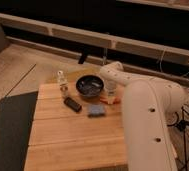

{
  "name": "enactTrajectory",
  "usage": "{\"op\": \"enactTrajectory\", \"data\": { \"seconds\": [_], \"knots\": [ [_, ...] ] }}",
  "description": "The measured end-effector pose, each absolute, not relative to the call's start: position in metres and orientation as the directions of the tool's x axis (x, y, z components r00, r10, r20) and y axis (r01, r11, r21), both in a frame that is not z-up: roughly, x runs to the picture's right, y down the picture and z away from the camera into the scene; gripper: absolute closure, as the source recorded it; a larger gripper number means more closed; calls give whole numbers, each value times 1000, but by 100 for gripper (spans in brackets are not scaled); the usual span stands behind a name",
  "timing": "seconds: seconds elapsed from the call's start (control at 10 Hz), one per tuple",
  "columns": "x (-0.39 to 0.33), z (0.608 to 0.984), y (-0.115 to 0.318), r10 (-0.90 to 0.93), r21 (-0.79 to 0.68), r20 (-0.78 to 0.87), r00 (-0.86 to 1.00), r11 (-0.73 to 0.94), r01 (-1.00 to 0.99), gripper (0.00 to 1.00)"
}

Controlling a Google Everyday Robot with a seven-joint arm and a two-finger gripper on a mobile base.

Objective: Place the pepper on the white sponge

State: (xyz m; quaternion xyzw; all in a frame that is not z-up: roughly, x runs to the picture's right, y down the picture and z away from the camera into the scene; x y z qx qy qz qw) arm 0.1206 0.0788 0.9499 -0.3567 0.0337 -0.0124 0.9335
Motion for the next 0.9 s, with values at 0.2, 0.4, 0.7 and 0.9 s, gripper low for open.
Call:
{"op": "enactTrajectory", "data": {
  "seconds": [0.2,0.4,0.7,0.9],
  "knots": [
    [126,932,70,-64,-651,-96,993,759,-14,100],
    [116,909,65,-74,-636,-110,991,771,-13,100],
    [80,885,63,-91,-616,-75,993,787,25,100],
    [54,874,70,-95,-615,-33,995,786,54,100]
  ]
}}
